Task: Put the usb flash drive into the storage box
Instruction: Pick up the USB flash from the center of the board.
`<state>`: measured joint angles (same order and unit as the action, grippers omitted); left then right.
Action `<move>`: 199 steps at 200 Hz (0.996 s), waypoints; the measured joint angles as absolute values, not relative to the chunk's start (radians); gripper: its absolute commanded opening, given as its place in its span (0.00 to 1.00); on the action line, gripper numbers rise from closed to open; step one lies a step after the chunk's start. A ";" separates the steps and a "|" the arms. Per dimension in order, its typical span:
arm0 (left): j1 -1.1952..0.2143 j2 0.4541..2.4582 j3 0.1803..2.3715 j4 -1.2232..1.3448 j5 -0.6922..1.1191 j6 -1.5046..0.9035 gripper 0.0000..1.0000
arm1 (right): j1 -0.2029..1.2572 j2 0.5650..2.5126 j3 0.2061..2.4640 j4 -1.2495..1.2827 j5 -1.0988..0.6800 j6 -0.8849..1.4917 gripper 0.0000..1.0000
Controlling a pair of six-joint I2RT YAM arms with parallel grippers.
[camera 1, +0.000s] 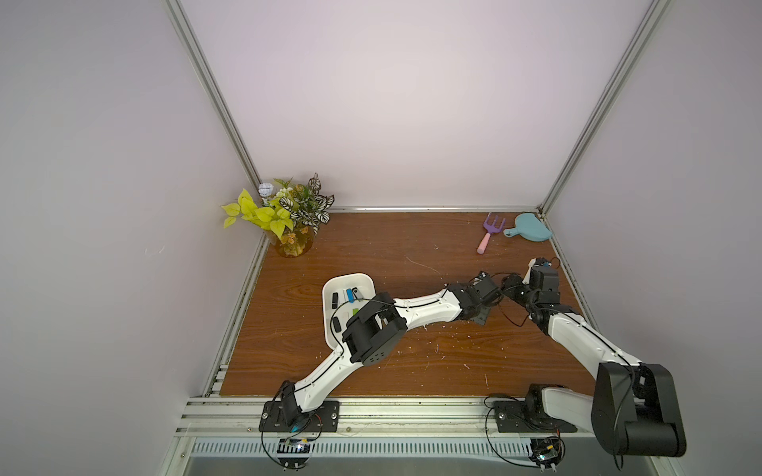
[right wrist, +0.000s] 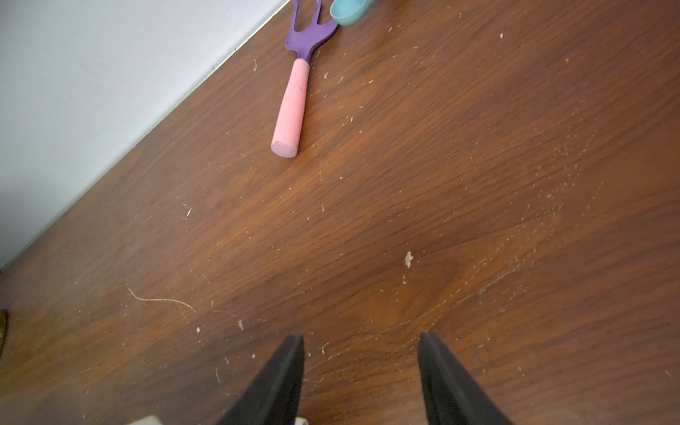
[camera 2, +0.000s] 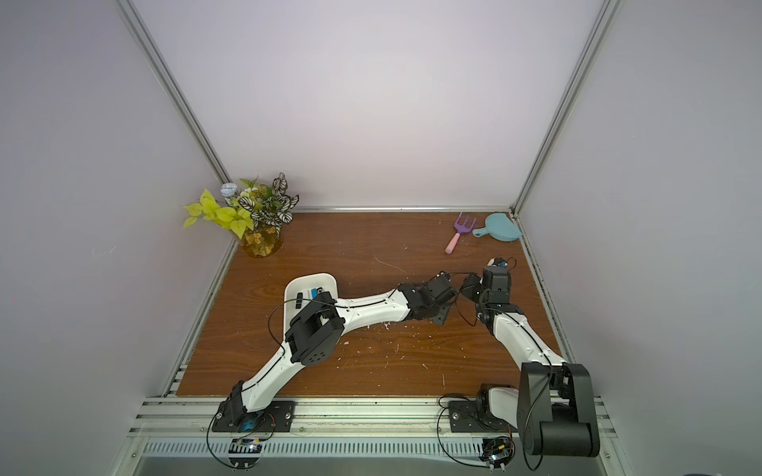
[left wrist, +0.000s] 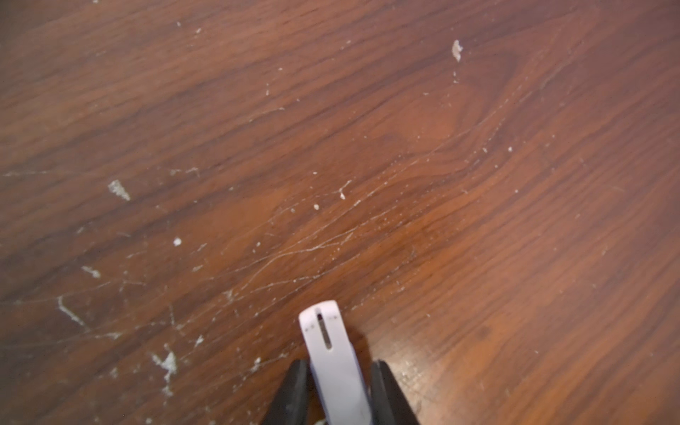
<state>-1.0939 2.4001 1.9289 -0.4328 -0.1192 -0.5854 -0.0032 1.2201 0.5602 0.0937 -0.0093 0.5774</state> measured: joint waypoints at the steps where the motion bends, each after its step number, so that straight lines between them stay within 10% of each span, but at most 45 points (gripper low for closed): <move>1: -1.094 2.400 1.929 -0.433 -0.119 -0.584 0.19 | -0.003 1.220 0.560 0.094 -0.009 0.577 0.56; 45: -1.097 2.395 1.919 -0.426 -0.147 -0.562 0.00 | -0.004 1.227 0.560 0.094 -0.029 0.583 0.56; 117: -1.100 2.291 1.821 -0.500 -0.209 -0.531 0.00 | -0.004 1.235 0.556 0.099 -0.057 0.585 0.56; 199: -0.970 1.502 1.219 -0.500 -0.375 -0.648 0.00 | -0.004 1.249 0.549 0.109 -0.100 0.585 0.56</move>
<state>-0.9699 1.5024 1.2194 -0.5003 -0.3752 -0.6479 -0.0040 1.2491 0.5491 0.1089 -0.0998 0.5846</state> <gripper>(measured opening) 0.116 0.557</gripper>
